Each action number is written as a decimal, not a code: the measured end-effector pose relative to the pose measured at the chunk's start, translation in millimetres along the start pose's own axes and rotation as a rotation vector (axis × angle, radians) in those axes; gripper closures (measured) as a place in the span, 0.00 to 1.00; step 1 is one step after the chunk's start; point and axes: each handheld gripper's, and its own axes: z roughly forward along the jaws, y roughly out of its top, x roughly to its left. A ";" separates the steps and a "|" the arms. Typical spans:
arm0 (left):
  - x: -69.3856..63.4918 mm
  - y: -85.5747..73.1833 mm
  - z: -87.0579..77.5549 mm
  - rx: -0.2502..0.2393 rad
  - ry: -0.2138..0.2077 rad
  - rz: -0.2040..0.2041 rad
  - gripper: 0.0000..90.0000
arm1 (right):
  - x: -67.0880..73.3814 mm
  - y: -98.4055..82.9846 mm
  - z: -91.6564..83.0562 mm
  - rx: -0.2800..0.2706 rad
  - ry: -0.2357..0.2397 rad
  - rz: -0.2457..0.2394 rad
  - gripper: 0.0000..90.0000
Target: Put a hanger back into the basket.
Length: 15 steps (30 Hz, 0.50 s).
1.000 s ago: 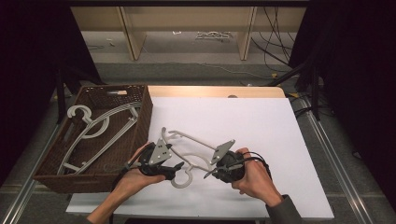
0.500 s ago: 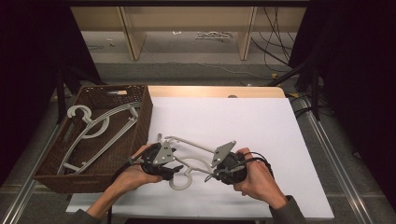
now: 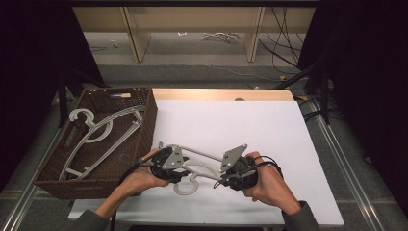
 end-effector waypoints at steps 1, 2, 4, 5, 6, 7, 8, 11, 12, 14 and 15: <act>0.1 0.8 -1.3 -0.005 0.002 0.021 0.65 | -1.0 -0.6 -0.2 -0.001 0.001 -0.002 0.92; 0.5 1.6 -2.2 -0.003 -0.006 0.039 0.67 | -2.2 -1.2 -0.7 -0.008 0.001 -0.006 0.92; -0.2 3.8 -3.9 -0.001 -0.005 0.073 0.69 | -3.6 -2.0 -1.4 -0.019 0.008 -0.009 0.92; -0.8 5.5 -5.1 -0.001 -0.005 0.095 0.70 | -4.1 -2.6 -1.8 -0.023 0.002 -0.009 0.92; -1.7 7.1 -6.4 0.002 -0.007 0.115 0.72 | -5.4 -3.7 -2.9 -0.030 0.002 -0.015 0.92; -2.7 8.3 -7.1 0.001 -0.003 0.131 0.74 | -6.3 -4.8 -4.2 -0.039 0.001 -0.020 0.92; -3.6 9.9 -8.5 0.005 -0.007 0.134 0.75 | -7.1 -5.4 -5.6 -0.050 0.001 -0.025 0.91; -3.6 15.0 -13.9 -0.008 -0.009 0.134 0.77 | -10.3 -8.2 -12.2 -0.087 -0.006 -0.054 0.90; -3.8 16.2 -16.0 -0.024 -0.013 0.117 0.78 | -12.0 -9.4 -14.0 -0.097 -0.013 -0.052 0.89; -2.9 18.3 -19.8 -0.038 -0.032 0.093 0.79 | -15.1 -12.1 -16.4 -0.110 -0.017 -0.051 0.88; -2.5 20.1 -22.4 -0.050 -0.042 0.091 0.81 | -16.2 -12.9 -17.3 -0.117 -0.026 -0.050 0.87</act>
